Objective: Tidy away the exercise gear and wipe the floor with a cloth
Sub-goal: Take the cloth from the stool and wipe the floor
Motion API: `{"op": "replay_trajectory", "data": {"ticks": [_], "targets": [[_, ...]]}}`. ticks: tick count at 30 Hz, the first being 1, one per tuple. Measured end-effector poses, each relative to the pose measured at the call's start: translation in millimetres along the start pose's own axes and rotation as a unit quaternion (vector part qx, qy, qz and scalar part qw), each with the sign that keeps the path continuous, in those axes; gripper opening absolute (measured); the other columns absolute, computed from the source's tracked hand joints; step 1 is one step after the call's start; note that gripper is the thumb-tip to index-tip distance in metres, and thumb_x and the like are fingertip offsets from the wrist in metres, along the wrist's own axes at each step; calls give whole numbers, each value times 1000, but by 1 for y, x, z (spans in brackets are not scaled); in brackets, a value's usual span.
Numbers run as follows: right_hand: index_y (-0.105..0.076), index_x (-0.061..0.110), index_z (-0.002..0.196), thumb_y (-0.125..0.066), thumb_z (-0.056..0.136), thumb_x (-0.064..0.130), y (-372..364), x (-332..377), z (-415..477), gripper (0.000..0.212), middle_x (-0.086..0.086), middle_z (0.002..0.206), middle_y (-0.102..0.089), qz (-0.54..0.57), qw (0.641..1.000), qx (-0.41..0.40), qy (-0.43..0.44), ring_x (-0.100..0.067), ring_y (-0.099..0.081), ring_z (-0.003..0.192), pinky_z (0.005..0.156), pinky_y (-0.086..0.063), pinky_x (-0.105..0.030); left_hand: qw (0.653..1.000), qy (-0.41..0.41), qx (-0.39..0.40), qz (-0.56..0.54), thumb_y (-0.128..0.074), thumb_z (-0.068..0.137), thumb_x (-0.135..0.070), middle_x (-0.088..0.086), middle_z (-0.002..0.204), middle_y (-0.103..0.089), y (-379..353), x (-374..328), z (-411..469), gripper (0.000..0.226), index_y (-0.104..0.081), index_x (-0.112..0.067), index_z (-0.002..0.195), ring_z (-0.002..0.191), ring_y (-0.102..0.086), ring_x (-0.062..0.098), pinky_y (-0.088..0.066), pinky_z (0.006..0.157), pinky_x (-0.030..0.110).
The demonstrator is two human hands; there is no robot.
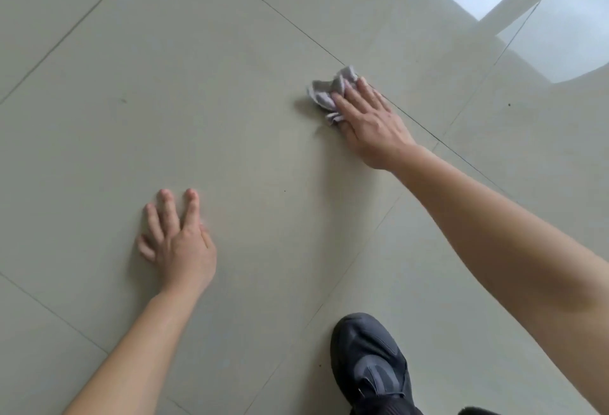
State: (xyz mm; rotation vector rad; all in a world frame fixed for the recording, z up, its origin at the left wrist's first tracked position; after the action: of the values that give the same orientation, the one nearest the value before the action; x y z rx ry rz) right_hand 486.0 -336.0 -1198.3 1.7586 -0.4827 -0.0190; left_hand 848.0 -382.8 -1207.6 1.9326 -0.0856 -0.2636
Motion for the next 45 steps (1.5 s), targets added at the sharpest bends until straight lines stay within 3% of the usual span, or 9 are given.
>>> {"op": "replay_trajectory", "data": {"ticks": [6,14,17,22,27,30,33,40,45], "targets": [[-21,19,159,-29,106,38,-7,-27,-30,57,-12,168,-10,50,984,-35,-167,-34,-1,155,125,-10,-47,1000,-4,-1,-2,-55,92,-13,9,163,-16,1,-1,1,61,-39,-25,149,149,-9,35,-17,108,64],[-27,18,158,-37,106,29,-49,23,-120,55,-7,166,-14,-5,987,52,154,-28,-3,154,126,-4,-38,1000,-3,-1,6,-57,88,-8,14,163,-14,-7,-2,1,69,-34,-20,152,148,-8,41,-13,106,71],[-32,11,155,-40,104,25,-21,-48,-88,54,-15,163,-24,-3,1000,-28,6,-34,-16,153,123,-20,-47,1000,-10,2,8,-57,88,-7,15,163,-12,-10,-2,1,71,-32,-19,153,148,-6,41,-11,106,73],[-17,11,160,-22,104,35,-16,-90,-104,61,-18,167,-8,44,964,-62,-256,-33,1,155,126,-4,-43,1000,-21,4,14,-48,90,-16,15,163,-15,-8,0,2,64,-33,-20,152,147,-10,42,-14,104,73],[-15,20,161,-30,107,37,-69,57,-168,59,-9,168,-1,41,999,11,5,-30,11,154,125,-5,-51,999,-35,14,17,-40,87,-25,13,163,-15,-7,2,4,65,-32,-25,152,147,-11,41,-15,103,73],[-22,19,160,-36,103,27,-96,139,-190,59,-9,168,-9,37,947,102,303,-31,4,155,126,0,-46,999,-44,6,10,-32,85,-29,11,163,-15,-4,6,5,67,-31,-27,152,147,-11,39,-15,104,72],[-36,16,155,-36,106,27,-98,145,-158,50,-7,166,-21,19,890,118,440,-28,-7,155,126,-9,-44,999,-53,5,10,-28,87,-33,7,164,-14,0,10,3,66,-29,-30,153,147,-12,36,-15,106,67],[-30,18,158,-31,106,40,-39,79,-22,56,-6,166,-19,-16,991,17,135,-34,-8,154,125,-12,-47,996,-90,7,0,-30,91,-40,-1,165,-12,3,28,7,62,-32,-31,152,148,-14,30,-17,109,58],[-26,17,159,-34,106,34,-62,127,-88,56,-11,167,-14,5,992,13,127,-38,-1,154,125,-9,-50,991,-122,-29,-56,-35,89,-30,15,160,-25,5,39,-3,60,-45,-13,146,146,-23,35,-21,112,56]]}}
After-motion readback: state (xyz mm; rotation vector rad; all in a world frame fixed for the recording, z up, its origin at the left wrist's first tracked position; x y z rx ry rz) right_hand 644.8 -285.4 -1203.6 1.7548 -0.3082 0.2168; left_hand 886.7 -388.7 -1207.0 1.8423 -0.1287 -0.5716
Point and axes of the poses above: each hand's wrist, its own z-axis towards the middle knuckle, its own y-axis out of the back of the hand, x = y × z, the point moved 3 cm from there along z, towards the middle knuckle
